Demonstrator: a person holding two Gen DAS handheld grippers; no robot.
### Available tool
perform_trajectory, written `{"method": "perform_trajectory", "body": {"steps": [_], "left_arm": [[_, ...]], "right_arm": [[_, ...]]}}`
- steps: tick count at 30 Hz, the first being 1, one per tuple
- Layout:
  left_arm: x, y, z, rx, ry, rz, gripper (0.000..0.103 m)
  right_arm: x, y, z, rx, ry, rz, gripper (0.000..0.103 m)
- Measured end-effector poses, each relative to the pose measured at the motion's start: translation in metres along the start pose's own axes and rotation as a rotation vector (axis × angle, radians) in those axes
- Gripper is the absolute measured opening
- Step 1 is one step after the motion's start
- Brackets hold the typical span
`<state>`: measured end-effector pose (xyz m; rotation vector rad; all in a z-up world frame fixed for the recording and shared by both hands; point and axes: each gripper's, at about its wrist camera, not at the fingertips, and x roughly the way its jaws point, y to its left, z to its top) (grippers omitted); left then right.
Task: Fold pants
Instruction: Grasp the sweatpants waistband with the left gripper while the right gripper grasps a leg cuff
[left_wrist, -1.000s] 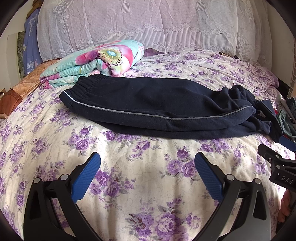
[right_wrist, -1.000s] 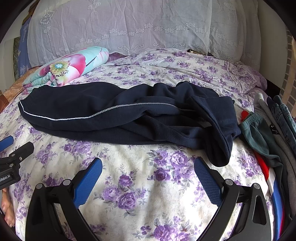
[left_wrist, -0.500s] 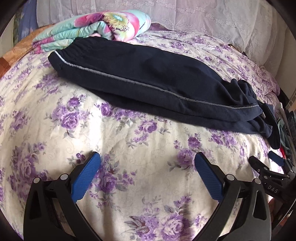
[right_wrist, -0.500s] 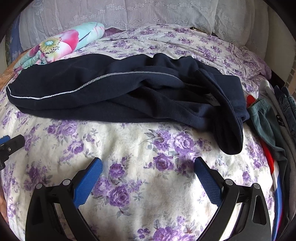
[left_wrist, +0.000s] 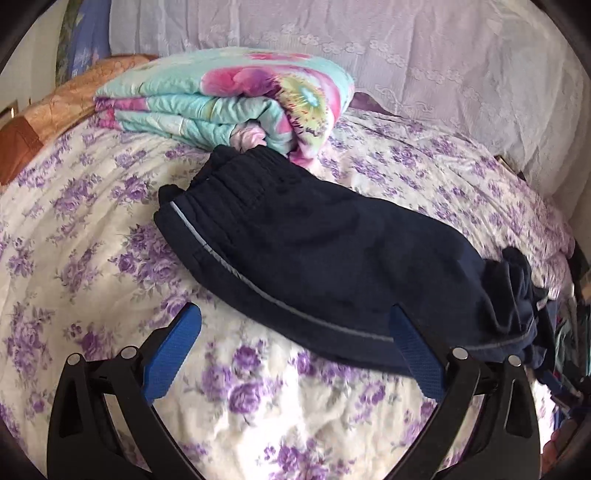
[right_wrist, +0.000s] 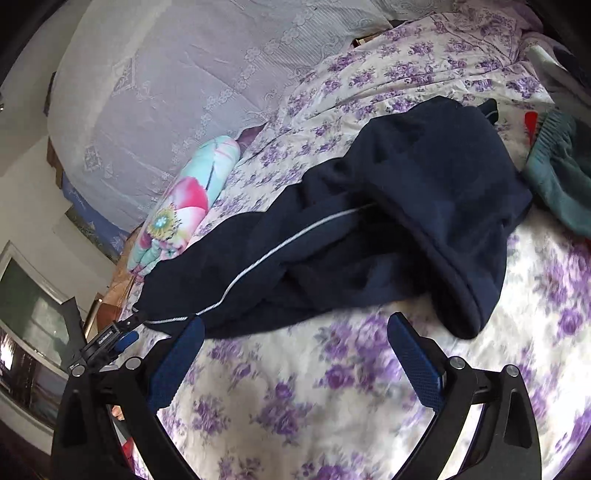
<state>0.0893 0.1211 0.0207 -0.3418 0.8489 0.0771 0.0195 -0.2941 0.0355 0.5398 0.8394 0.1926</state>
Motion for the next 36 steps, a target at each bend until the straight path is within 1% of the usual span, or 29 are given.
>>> {"method": "perform_trajectory", "body": {"steps": [1,2,4,7,9,11,13,15,17,18,20,22,23,24,25,26,27,29,30,32,34,36], "left_arm": [[0.008,0.007,0.004,-0.034,0.009,0.004,0.099],[0.016,0.014,0.004,-0.062,0.016,0.012,0.099],[0.028,0.025,-0.003,-0.095,0.055,-0.010,0.098],[0.020,0.019,-0.008,-0.045,0.034,-0.019,0.098],[0.022,0.018,-0.009,-0.051,0.050,-0.043,0.098],[0.026,0.016,-0.008,-0.056,0.047,-0.023,0.098],[0.035,0.011,-0.003,-0.045,0.049,0.006,0.098],[0.042,0.009,0.002,-0.042,0.049,0.036,0.098],[0.049,0.009,0.009,-0.066,0.032,0.066,0.099],[0.052,0.009,0.012,-0.084,0.025,0.074,0.099],[0.059,0.013,0.021,-0.112,0.015,0.065,0.098],[0.062,0.018,0.028,-0.124,0.004,0.028,0.098],[0.060,0.023,0.030,-0.142,-0.006,0.004,0.092],[0.056,0.028,0.030,-0.163,-0.022,0.000,0.071],[0.051,0.032,0.029,-0.173,-0.041,-0.012,0.065],[0.047,0.034,0.028,-0.173,-0.049,-0.041,0.052],[0.042,0.036,0.028,-0.172,-0.059,-0.062,0.040],[0.032,0.038,0.025,-0.165,-0.083,-0.103,0.029],[0.027,0.039,0.023,-0.167,-0.093,-0.116,0.026],[0.013,0.042,0.018,-0.172,-0.114,-0.133,0.023],[-0.005,0.047,0.010,-0.194,-0.133,-0.143,0.021],[-0.030,0.057,-0.001,-0.221,-0.140,-0.163,0.021]], "right_arm": [[0.005,-0.005,0.008,0.014,-0.008,-0.055,0.099],[0.008,-0.011,0.010,0.038,-0.003,-0.074,0.099],[0.007,-0.021,0.001,0.083,0.005,-0.054,0.099],[-0.003,-0.029,-0.020,0.100,0.007,-0.043,0.099],[-0.011,-0.036,-0.030,0.147,0.001,-0.008,0.100],[-0.011,-0.039,-0.035,0.182,0.017,0.012,0.100],[-0.008,-0.037,-0.035,0.191,0.031,0.019,0.100],[0.002,-0.030,-0.030,0.188,0.041,0.033,0.100],[0.021,-0.028,-0.017,0.211,0.062,0.046,0.100],[0.031,-0.026,-0.008,0.220,0.055,0.038,0.100],[0.046,-0.025,0.010,0.222,0.017,0.016,0.100],[0.060,-0.024,0.023,0.184,-0.031,0.001,0.100],[0.063,-0.025,0.026,0.164,-0.062,-0.021,0.085],[0.065,-0.027,0.027,0.149,-0.079,-0.027,0.070],[0.067,-0.032,0.027,0.167,-0.067,0.024,0.045],[0.066,-0.035,0.025,0.183,-0.062,0.059,0.031],[0.062,-0.034,0.026,0.168,-0.067,0.059,0.028],[0.050,-0.024,0.023,0.096,-0.093,0.037,0.020],[0.043,-0.019,0.021,0.071,-0.107,0.031,0.018],[0.026,-0.010,0.017,0.045,-0.134,0.045,0.014],[0.002,0.000,0.008,0.003,-0.160,0.063,0.013],[-0.027,0.010,-0.008,-0.041,-0.172,0.085,0.013]]}}
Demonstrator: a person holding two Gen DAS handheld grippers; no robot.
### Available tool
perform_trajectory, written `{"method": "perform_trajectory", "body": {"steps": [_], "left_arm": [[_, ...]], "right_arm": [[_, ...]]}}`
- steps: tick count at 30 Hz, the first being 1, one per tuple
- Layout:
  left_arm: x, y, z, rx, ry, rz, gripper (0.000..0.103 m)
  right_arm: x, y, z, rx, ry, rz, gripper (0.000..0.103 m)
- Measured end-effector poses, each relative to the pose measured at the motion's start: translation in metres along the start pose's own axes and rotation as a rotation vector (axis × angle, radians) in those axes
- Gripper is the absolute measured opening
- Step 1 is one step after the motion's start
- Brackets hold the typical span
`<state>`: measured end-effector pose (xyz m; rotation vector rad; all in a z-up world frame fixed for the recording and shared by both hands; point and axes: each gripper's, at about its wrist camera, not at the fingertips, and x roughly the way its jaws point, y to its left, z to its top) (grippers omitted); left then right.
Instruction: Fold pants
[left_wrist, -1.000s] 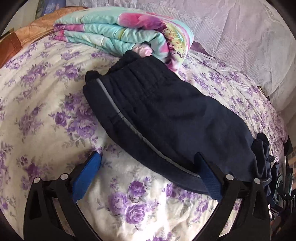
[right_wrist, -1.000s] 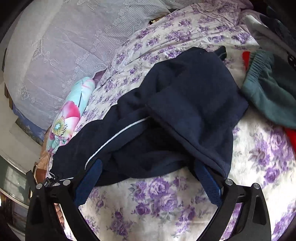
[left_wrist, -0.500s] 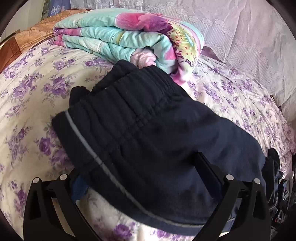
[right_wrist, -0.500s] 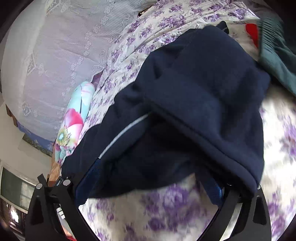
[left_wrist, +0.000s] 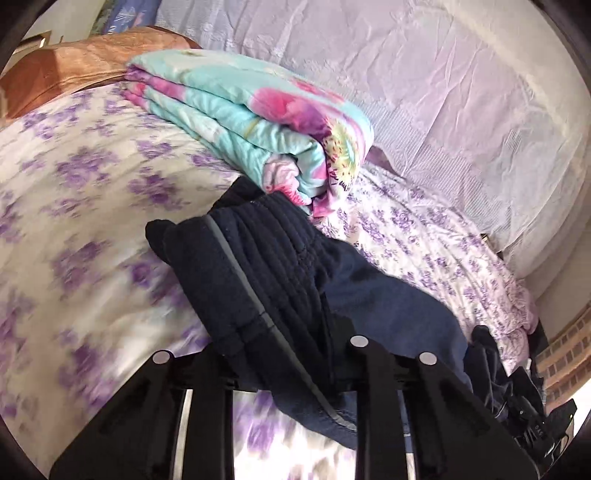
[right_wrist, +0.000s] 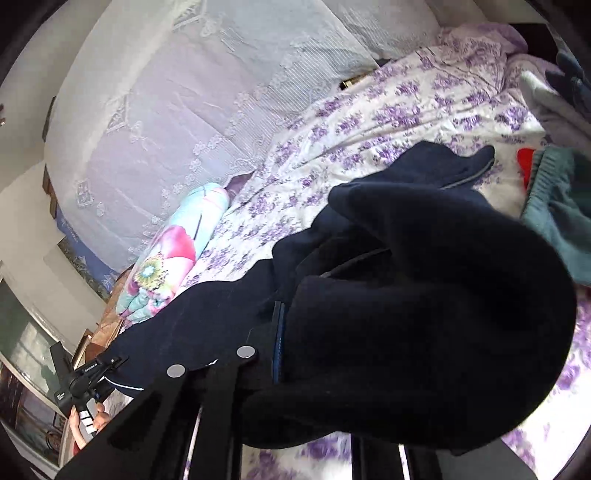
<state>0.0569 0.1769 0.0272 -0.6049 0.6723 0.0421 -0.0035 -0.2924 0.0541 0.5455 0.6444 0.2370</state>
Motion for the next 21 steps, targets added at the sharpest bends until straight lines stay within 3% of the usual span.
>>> {"method": "perform_trajectory", "body": {"steps": [3,6,9,12,14,16,19,21], "left_arm": [[-0.047,0.018,-0.015,-0.005,0.030,-0.028,0.020],[-0.098,0.028,-0.044,0.069,0.060,-0.013,0.020],[-0.138,0.036,-0.069,0.140,0.074,0.020,0.020],[-0.151,0.046,-0.088,0.166,0.067,0.056,0.021],[-0.149,0.059,-0.096,0.129,0.074,0.064,0.021],[-0.151,0.070,-0.097,0.067,0.076,0.035,0.021],[-0.163,0.075,-0.092,0.034,0.063,0.014,0.021],[-0.170,0.067,-0.093,0.073,0.071,0.056,0.022]], "right_arm": [[-0.052,0.006,-0.028,-0.051,0.029,0.056,0.013],[-0.091,0.005,-0.063,-0.098,0.098,0.065,0.013],[-0.109,-0.001,-0.091,-0.121,0.187,0.057,0.013],[-0.105,-0.008,-0.106,-0.134,0.254,0.035,0.016],[-0.108,-0.012,-0.106,-0.130,0.274,-0.022,0.038],[-0.121,-0.023,-0.092,-0.083,0.253,-0.031,0.051],[-0.151,-0.044,-0.082,0.012,0.233,0.012,0.051],[-0.173,-0.051,-0.076,-0.005,0.175,-0.069,0.055]]}}
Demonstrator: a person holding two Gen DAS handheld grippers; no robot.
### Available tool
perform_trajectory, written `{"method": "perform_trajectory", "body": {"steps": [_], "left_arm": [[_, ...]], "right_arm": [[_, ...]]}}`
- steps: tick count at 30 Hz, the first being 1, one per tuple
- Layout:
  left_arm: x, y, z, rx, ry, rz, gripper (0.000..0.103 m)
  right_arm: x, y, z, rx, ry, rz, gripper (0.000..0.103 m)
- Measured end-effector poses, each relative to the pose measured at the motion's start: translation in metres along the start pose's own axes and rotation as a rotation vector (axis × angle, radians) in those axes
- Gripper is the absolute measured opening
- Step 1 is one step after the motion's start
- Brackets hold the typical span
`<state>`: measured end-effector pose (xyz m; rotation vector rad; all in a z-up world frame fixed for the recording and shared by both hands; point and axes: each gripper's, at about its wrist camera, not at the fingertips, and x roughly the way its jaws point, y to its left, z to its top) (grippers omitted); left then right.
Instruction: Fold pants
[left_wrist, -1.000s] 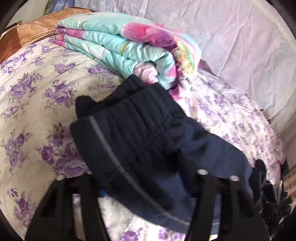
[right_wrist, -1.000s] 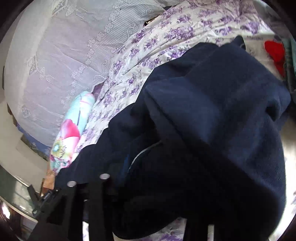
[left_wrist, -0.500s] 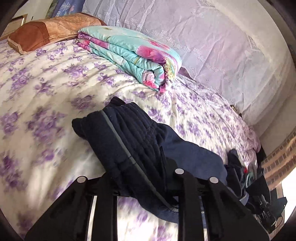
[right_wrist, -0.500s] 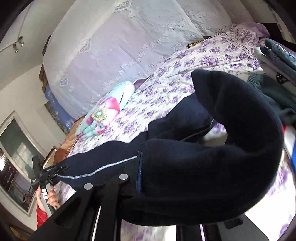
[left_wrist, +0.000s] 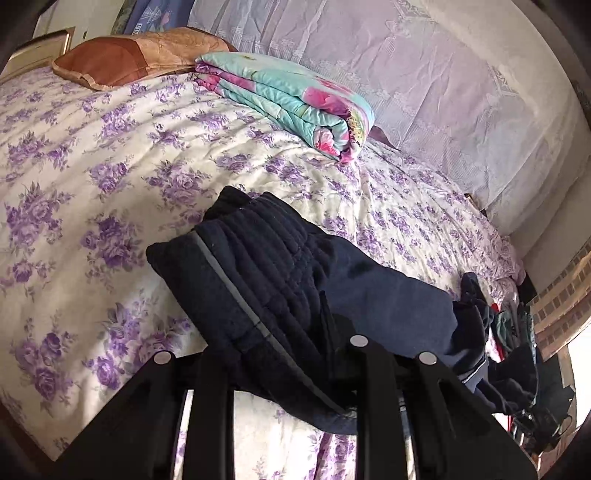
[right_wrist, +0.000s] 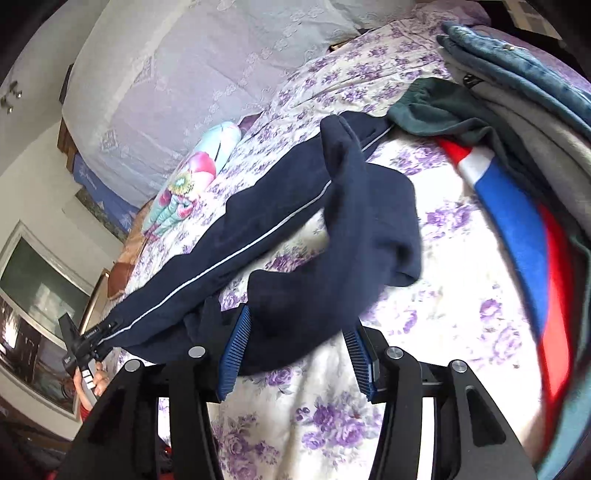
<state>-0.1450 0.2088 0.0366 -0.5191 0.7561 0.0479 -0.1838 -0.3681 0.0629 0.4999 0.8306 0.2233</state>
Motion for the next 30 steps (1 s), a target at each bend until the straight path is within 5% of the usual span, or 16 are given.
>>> {"method": "perform_trajectory", "body": {"steps": [1,4,7,12,19,22,23,25,30], "left_arm": [[-0.002,-0.002,-0.001,0.022,0.033,0.016,0.023],[-0.006,0.004,-0.009,0.015,0.092,-0.006,0.026],[-0.008,0.001,-0.020,0.029,0.109,0.025,0.026],[-0.028,-0.017,-0.030,0.104,0.064,0.053,0.026],[-0.032,0.000,-0.041,0.035,0.140,-0.003,0.028],[-0.034,0.000,-0.046,0.029,0.153,-0.020,0.029],[-0.034,0.000,-0.047,0.029,0.160,-0.025,0.030],[-0.035,-0.001,-0.048,0.028,0.171,-0.030,0.030],[-0.040,-0.002,-0.051,0.035,0.170,-0.037,0.030]], "right_arm": [[-0.011,-0.001,-0.003,-0.027,-0.020,-0.033,0.062],[-0.045,-0.003,0.007,-0.043,-0.139,-0.074,0.063],[-0.038,0.012,0.031,-0.076,-0.147,0.000,0.065],[0.050,0.043,0.069,-0.066,0.007,0.040,0.073],[0.167,-0.002,0.089,0.174,0.191,0.009,0.073],[0.170,-0.002,0.089,0.150,0.116,0.019,0.058],[0.171,0.000,0.088,0.137,0.111,0.072,0.029],[0.168,-0.001,0.082,0.138,0.083,0.117,0.004],[0.110,0.010,0.072,0.055,-0.141,0.155,0.004]]}}
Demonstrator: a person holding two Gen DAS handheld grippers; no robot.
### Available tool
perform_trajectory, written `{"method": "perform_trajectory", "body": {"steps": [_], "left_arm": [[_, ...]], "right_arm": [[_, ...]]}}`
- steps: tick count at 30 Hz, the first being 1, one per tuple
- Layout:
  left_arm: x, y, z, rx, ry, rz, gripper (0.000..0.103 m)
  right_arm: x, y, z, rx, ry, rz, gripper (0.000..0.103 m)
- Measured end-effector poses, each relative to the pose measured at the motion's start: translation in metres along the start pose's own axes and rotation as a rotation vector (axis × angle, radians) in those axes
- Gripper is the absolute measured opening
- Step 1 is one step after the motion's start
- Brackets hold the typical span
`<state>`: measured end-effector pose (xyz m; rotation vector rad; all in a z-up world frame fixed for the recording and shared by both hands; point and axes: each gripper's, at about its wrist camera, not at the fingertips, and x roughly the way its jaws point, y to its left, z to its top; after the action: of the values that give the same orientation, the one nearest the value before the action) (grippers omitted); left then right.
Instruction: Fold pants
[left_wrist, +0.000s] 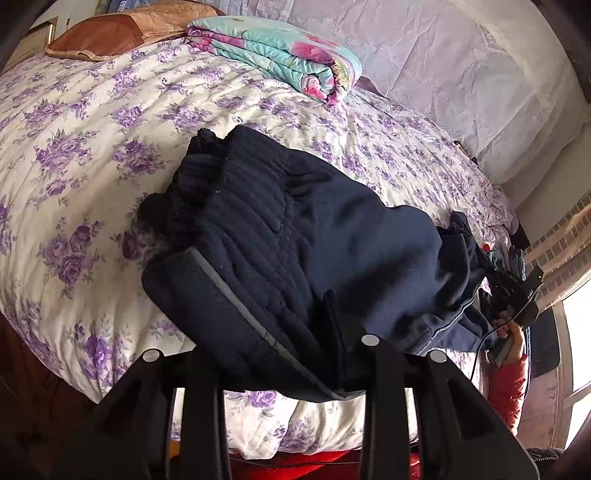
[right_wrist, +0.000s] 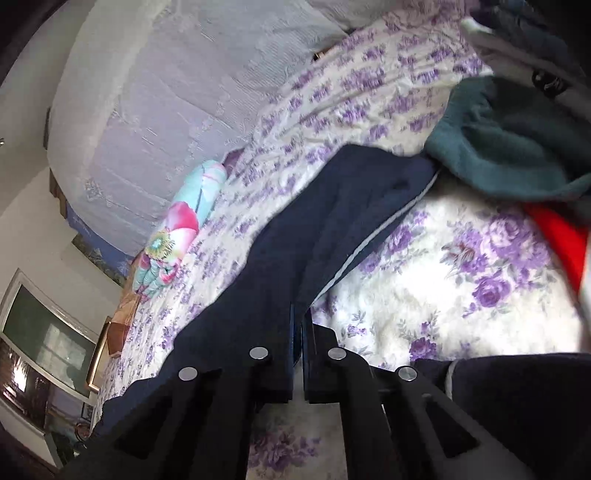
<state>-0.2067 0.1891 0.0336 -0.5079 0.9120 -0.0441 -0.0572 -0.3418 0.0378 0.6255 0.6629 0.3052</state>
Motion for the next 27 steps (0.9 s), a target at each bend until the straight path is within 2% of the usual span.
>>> {"method": "perform_trajectory", "body": {"steps": [3,6,7,8,12,13,14,15,18,20,22,23,24,25,27], "left_arm": [[0.004,0.005,-0.003,-0.013,0.012,0.002,0.031],[0.009,0.011,-0.007,-0.050,0.045,-0.028,0.036],[0.007,0.012,-0.009,-0.057,0.054,-0.035,0.056],[0.001,0.013,-0.011,-0.061,0.028,-0.034,0.075],[-0.029,0.015,-0.010,-0.037,-0.088,-0.015,0.080],[-0.030,0.016,-0.008,-0.039,-0.098,0.001,0.083],[-0.026,0.017,-0.006,-0.037,-0.086,0.018,0.088],[-0.019,0.019,-0.006,-0.039,-0.056,0.029,0.088],[-0.004,0.030,-0.016,-0.087,0.007,0.006,0.086],[-0.002,0.033,-0.024,-0.105,0.000,-0.017,0.082],[-0.001,0.030,-0.027,-0.102,-0.015,-0.018,0.066],[0.003,0.026,-0.025,-0.083,-0.009,-0.041,0.044],[0.008,0.021,-0.022,-0.064,0.012,-0.056,0.038],[0.011,0.018,-0.019,-0.056,0.003,-0.038,0.036],[0.008,0.016,-0.014,-0.053,-0.036,-0.045,0.023]], "right_arm": [[-0.053,0.019,-0.009,-0.113,-0.165,0.000,0.004],[-0.103,0.010,-0.025,-0.078,-0.240,0.034,0.004],[-0.118,0.002,-0.029,-0.044,-0.254,0.047,0.004],[-0.133,-0.005,-0.032,-0.024,-0.258,0.058,0.004],[-0.162,-0.007,-0.035,-0.074,-0.221,0.036,0.004],[-0.162,-0.004,-0.036,-0.098,-0.216,0.023,0.004],[-0.162,-0.002,-0.037,-0.110,-0.215,0.013,0.004],[-0.161,-0.001,-0.037,-0.116,-0.217,0.008,0.004],[-0.161,-0.010,-0.039,-0.085,-0.226,0.023,0.004],[-0.160,-0.014,-0.039,-0.057,-0.220,0.040,0.004],[-0.157,-0.015,-0.039,-0.054,-0.216,0.040,0.004],[-0.157,-0.013,-0.040,-0.056,-0.217,0.038,0.004],[-0.159,-0.011,-0.040,-0.058,-0.218,0.039,0.004],[-0.160,-0.011,-0.040,-0.059,-0.218,0.042,0.004],[-0.164,-0.010,-0.038,-0.055,-0.225,0.048,0.004]]}}
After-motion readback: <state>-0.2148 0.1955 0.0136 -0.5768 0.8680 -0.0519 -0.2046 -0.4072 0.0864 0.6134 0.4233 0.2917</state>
